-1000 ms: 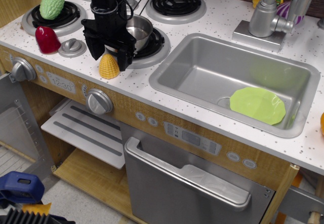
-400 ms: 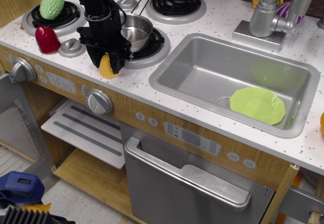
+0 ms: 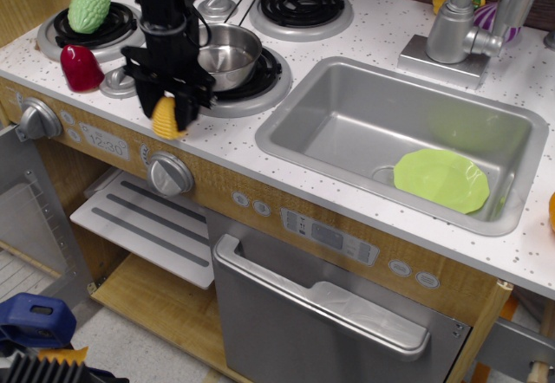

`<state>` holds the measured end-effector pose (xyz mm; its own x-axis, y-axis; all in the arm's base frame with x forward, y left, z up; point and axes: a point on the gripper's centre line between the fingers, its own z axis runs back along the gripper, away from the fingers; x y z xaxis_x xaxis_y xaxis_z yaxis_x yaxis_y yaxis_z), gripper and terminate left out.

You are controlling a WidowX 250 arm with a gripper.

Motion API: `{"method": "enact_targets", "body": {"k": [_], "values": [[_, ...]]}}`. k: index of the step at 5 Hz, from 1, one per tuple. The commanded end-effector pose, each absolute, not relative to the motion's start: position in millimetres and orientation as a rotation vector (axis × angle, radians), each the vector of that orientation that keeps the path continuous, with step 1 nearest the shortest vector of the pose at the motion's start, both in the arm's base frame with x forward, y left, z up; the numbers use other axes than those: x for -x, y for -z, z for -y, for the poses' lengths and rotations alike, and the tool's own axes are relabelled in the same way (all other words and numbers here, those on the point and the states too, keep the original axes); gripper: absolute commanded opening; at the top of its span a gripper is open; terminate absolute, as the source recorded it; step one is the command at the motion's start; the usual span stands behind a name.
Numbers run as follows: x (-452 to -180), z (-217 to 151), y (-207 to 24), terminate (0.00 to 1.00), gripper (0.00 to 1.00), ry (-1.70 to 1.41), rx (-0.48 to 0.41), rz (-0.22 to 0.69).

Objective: Put corn in pan which is on stove

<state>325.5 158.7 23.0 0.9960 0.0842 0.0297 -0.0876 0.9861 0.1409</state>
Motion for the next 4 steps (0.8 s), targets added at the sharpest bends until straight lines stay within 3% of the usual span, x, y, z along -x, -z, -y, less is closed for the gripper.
{"method": "enact_targets", "body": {"k": [1,2,4], "values": [[-346.7,-171.2,-102.8,0.0,0.0,-0.051,-0.351,0.133],[-368.3,-177.1,-119.6,0.0,0.0,0.0,-0.384,0.152],[-411.1,-170.4,-108.1,0.0,0.0,0.047,-0.354,0.25]]}}
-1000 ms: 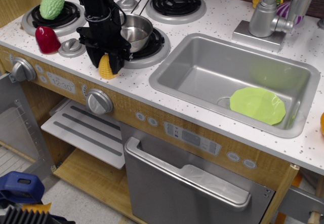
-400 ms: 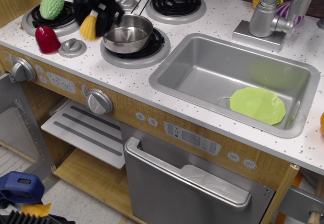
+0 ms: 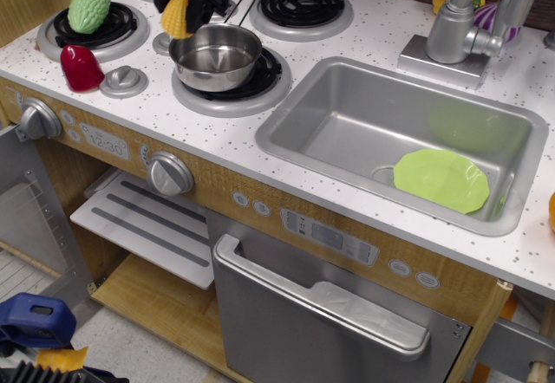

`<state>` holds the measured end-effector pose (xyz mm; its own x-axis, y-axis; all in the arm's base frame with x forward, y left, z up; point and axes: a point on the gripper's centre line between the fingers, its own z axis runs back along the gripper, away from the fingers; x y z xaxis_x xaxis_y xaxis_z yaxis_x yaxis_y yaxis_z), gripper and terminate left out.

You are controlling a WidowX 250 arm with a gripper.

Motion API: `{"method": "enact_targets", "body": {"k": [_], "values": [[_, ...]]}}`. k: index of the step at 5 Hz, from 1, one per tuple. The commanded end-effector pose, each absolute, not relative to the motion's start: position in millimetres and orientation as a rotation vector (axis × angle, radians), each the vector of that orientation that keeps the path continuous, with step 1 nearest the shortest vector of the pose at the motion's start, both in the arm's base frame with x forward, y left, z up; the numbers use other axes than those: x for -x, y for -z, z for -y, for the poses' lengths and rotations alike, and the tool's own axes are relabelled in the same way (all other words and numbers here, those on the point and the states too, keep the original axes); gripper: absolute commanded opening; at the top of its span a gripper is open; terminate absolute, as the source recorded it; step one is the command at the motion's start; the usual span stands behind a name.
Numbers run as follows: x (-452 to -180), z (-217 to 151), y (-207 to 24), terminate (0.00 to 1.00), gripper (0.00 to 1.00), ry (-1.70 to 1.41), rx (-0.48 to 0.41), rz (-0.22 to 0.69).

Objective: Put corn in pan which is on stove

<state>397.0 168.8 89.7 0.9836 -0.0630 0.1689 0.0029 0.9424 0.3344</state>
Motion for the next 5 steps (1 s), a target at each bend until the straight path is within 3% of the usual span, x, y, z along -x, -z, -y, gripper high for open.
{"method": "enact_targets", "body": {"k": [1,2,3,4,5], "values": [[-413.4,-174.1,-92.2,0.0,0.0,0.051,-0.296,0.262],[-412.8,-176.2,-83.4,0.0,0.0,0.061,-0.258,0.276],[-413.8,-176.7,-82.5,0.0,1.0,0.07,-0.231,0.276],[-413.8,-176.7,-82.5,0.0,1.0,0.07,-0.231,0.276],[-413.8,-176.7,-82.5,1.0,1.0,0.07,-0.231,0.276]]}}
